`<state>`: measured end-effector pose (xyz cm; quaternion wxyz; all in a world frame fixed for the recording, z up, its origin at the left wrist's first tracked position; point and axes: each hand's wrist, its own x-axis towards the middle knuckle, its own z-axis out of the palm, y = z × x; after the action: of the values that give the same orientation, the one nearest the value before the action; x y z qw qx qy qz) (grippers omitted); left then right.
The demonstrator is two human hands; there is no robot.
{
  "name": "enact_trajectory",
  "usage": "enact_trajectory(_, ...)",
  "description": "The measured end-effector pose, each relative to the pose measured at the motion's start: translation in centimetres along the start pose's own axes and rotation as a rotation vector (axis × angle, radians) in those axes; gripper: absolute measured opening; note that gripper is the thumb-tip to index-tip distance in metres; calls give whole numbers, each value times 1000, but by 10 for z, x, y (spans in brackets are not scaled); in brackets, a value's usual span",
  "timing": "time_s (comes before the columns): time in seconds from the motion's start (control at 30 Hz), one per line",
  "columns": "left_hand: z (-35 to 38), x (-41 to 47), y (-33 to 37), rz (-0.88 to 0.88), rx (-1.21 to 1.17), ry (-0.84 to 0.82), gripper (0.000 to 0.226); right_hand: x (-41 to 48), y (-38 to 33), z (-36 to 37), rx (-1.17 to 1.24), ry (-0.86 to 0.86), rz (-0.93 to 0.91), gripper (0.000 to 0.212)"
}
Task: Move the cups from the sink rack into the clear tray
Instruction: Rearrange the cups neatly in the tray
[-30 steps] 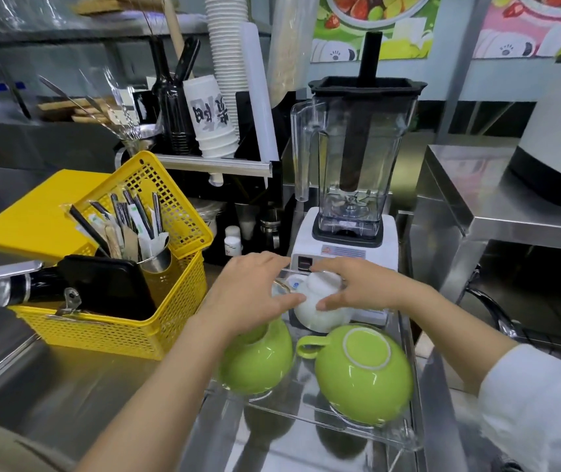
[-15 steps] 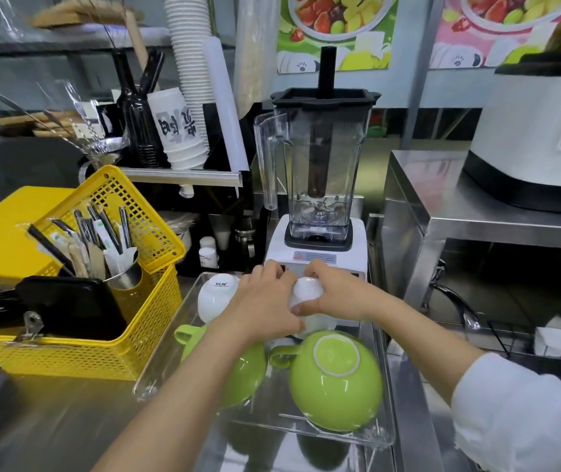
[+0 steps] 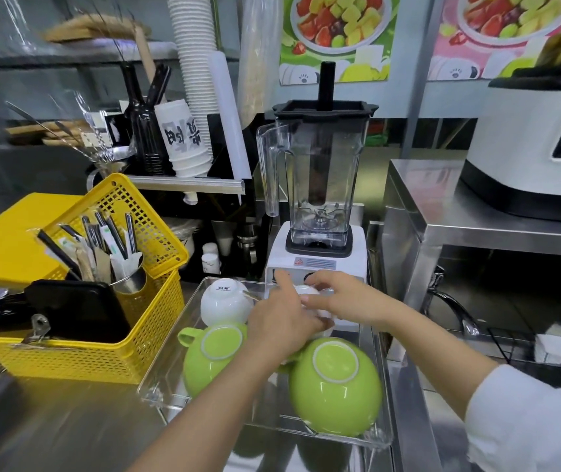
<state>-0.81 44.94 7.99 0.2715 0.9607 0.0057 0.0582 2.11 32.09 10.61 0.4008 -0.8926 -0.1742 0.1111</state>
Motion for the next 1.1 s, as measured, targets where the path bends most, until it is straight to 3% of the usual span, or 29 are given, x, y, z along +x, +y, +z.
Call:
enact_trajectory(0.2, -5, -6, -7, 103, -183, 1, 68, 5, 12, -5, 211, 32, 128, 47)
enact_trajectory(0.43, -7, 2, -9, 100, -406, -184, 60, 4, 7, 0, 408, 25, 151, 79)
enact_trajectory(0.6, -7, 2, -2, 110, -433, -225, 69, 4, 2, 4, 245, 155, 164, 34)
enact_trajectory(0.73, 1, 2, 4, 72, -291, -84, 94, 0, 1, 12, -17, 267, 160, 41)
enact_trajectory(0.83, -2, 7, 1, 93, -282, -166, 93, -2, 5, 8, -161, 223, 175, 48)
enact_trajectory(0.93, -7, 15, -8, 171, -238, -230, 93, -7, 10, -1, -141, 139, 124, 53)
enact_trajectory(1.1, -19, 24, -18, 265, -167, -341, 89, -17, 18, -5, -161, 49, 59, 23)
